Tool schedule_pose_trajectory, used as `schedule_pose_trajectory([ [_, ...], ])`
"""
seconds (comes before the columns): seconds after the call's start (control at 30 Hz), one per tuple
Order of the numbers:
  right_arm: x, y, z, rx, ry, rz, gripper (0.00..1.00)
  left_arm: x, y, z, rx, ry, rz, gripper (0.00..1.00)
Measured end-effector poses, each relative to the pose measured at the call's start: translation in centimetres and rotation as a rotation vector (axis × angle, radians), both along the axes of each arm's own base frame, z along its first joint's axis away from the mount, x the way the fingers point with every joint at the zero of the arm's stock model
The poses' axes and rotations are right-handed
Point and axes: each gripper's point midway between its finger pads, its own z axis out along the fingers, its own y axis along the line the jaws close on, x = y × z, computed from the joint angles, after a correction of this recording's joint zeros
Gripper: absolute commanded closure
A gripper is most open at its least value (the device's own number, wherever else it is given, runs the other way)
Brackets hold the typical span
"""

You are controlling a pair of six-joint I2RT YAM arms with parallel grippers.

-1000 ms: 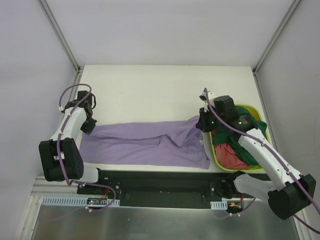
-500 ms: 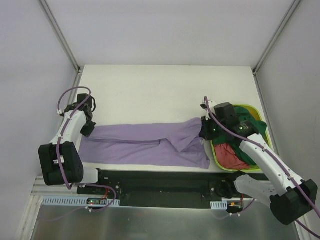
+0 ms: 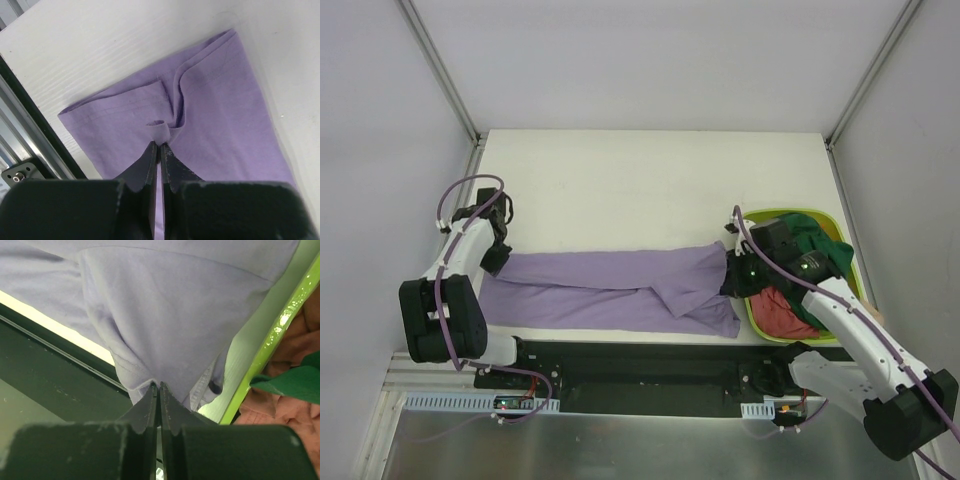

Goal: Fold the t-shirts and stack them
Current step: Fold the other side of the tshirt into a rectangle

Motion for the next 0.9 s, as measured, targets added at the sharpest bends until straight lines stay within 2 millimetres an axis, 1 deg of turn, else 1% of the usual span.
schedule_pose_trajectory([
  [0.13, -0.2, -0.1, 0.5, -0.005, 0.019, -0.006, 0.98, 1.0, 0.3, 0.2, 0.008, 0.006, -0.005, 1.00],
  [0.2, 0.0, 0.1, 0.9, 0.000, 0.010, -0.005, 0.97, 1.8, 0.4, 0.6, 0.011, -0.005, -0.010, 1.00],
  [0.3, 0.0, 0.1, 1.0, 0.001, 0.009, -0.004, 0.96, 3.1, 0.6, 1.5, 0.017, -0.037, -0.013, 1.00],
  [0.4, -0.1, 0.1, 0.9, 0.002, 0.015, -0.005, 0.96, 3.6, 0.7, 1.9, 0.019, -0.056, -0.013, 1.00],
  [0.53, -0.4, 0.2, 0.8, 0.011, 0.033, -0.006, 0.94, 3.3, 0.7, 1.5, 0.021, -0.048, -0.010, 1.00],
  [0.6, -0.9, 0.3, 0.4, 0.014, 0.055, -0.003, 0.93, 2.5, 0.6, 0.7, 0.019, -0.021, -0.007, 1.00],
  [0.67, -1.5, 0.2, -0.3, 0.011, 0.084, 0.003, 0.89, 1.5, 0.5, -0.1, 0.015, 0.013, -0.005, 1.00],
  [0.7, -2.0, 0.0, -0.9, 0.004, 0.105, 0.004, 0.82, 1.0, 0.4, -0.5, 0.013, 0.029, -0.005, 0.90],
  [0.73, -2.5, -0.2, -1.4, -0.006, 0.129, 0.004, 0.70, 0.6, 0.4, -0.9, 0.010, 0.044, -0.004, 0.76],
  [0.77, -3.0, -0.4, -1.9, -0.017, 0.154, 0.003, 0.61, 0.2, 0.3, -1.2, 0.009, 0.056, -0.002, 0.68],
  [0.8, -3.5, -0.7, -2.3, -0.028, 0.174, 0.003, 0.52, -0.2, 0.3, -1.5, 0.007, 0.067, 0.000, 0.57],
  [0.83, -3.8, -0.9, -2.5, -0.035, 0.189, 0.000, 0.49, -0.4, 0.2, -1.6, 0.006, 0.074, 0.001, 0.48],
  [0.9, -4.4, -1.2, -2.7, -0.050, 0.204, 0.007, 0.45, -0.6, 0.2, -1.5, 0.005, 0.075, 0.009, 0.27],
])
